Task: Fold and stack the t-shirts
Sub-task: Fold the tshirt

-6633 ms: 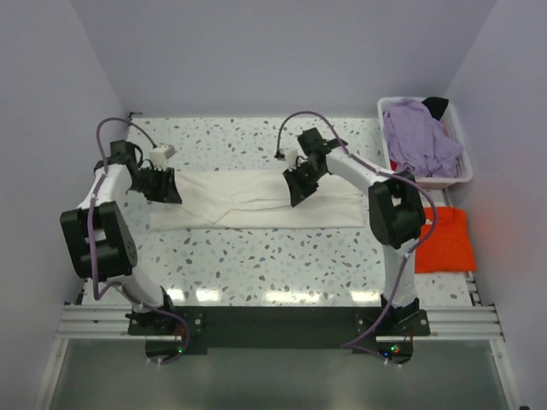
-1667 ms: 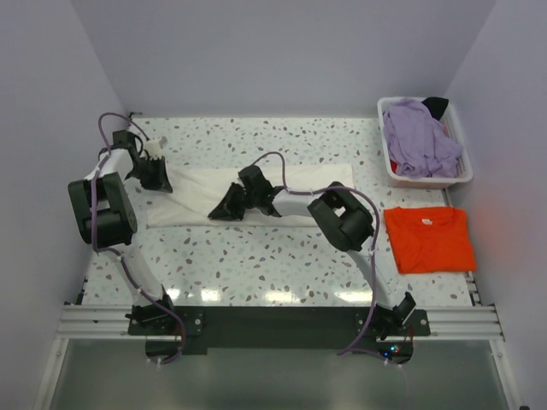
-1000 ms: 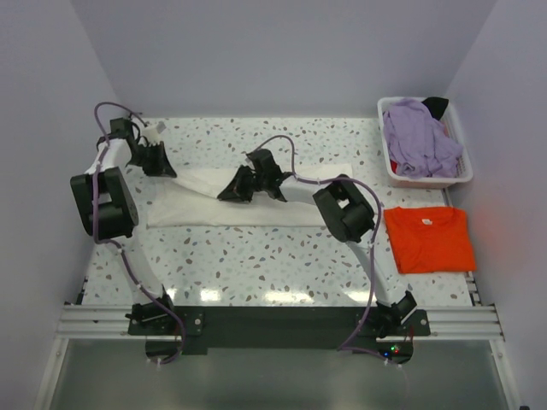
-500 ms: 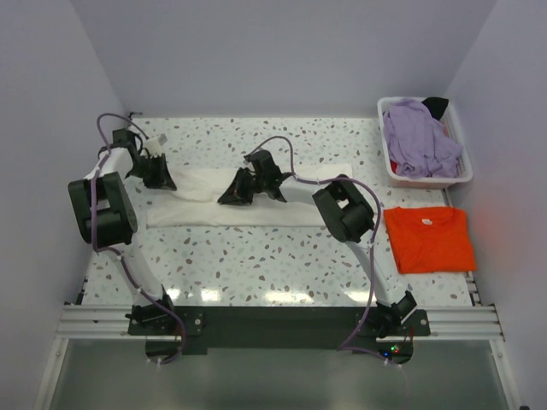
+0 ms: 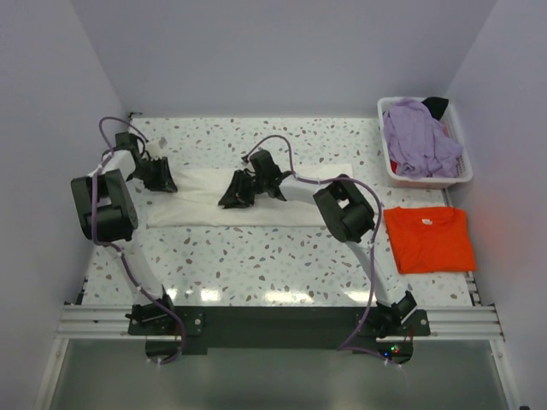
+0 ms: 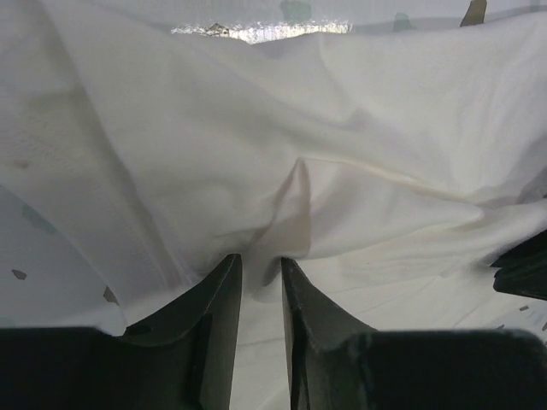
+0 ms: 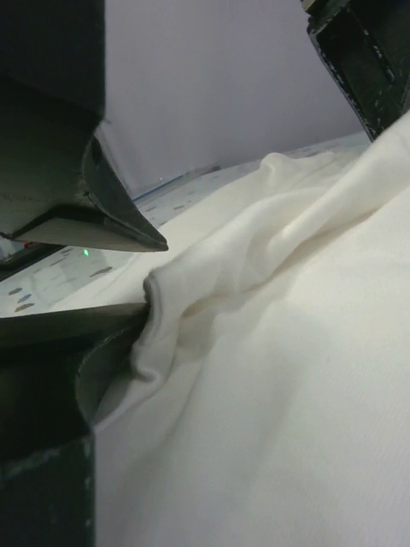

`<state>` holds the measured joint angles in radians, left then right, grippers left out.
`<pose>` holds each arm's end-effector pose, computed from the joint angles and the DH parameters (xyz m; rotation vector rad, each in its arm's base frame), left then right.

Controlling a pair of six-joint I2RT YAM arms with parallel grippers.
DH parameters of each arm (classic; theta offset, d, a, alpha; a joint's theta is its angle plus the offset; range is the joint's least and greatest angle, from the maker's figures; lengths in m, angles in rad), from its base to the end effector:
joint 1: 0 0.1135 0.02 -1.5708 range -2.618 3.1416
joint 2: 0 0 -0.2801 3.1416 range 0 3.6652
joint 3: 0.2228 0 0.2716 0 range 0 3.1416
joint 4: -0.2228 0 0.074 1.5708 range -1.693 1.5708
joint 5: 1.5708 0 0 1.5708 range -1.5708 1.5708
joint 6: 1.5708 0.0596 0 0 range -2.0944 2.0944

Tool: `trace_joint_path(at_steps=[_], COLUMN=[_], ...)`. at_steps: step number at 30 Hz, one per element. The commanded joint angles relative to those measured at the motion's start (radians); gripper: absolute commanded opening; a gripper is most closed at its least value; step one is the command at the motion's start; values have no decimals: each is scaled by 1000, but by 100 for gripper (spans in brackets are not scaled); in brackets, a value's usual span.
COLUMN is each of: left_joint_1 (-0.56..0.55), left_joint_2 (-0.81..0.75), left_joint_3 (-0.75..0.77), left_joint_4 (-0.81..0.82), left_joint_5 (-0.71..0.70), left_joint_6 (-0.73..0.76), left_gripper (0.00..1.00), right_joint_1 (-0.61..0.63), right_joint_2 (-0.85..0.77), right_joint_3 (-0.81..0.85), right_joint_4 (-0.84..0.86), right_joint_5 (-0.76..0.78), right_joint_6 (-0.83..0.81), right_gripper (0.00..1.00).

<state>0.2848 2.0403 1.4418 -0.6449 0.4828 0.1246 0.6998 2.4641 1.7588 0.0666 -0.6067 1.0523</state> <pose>0.4302 0.0971 0.1436 -0.1055 2.6740 -0.5548 0.4199 0.3980 0.0898 0.0522 2.5970 1.5057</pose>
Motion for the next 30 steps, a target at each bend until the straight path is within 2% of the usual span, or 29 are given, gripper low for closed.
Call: trace_joint_path(at_steps=[1, 4, 8, 12, 13, 19, 21, 30], left_joint_1=[7, 14, -19, -78, -87, -145, -160, -190], left_joint_2=[-99, -199, -279, -295, -286, -203, -181, -10], left_joint_3=[39, 3, -55, -112, -129, -127, -118, -49], left_joint_4=[34, 76, 105, 120, 126, 146, 140, 94], left_joint_5=[26, 43, 72, 57, 57, 13, -32, -226], left_joint_6=[20, 26, 27, 23, 17, -19, -29, -26], left_gripper=[32, 41, 39, 35, 33, 26, 26, 28], right_joint_1=[-20, -34, -63, -106, -112, -170, -206, -283], right_joint_2=[-86, -144, -211, -269, -275, -241, -238, -215], right_joint_3=[47, 74, 94, 100, 108, 160, 159, 156], right_joint_4=[-140, -284, -499, -696, -732, -1000, -1051, -1013], right_joint_5=[-47, -108, -127, -67, -39, 139, 210, 525], right_joint_6=[-144, -286, -474, -735, -780, -1073, -1150, -1356], right_gripper=[37, 48, 47, 37, 31, 23, 22, 23])
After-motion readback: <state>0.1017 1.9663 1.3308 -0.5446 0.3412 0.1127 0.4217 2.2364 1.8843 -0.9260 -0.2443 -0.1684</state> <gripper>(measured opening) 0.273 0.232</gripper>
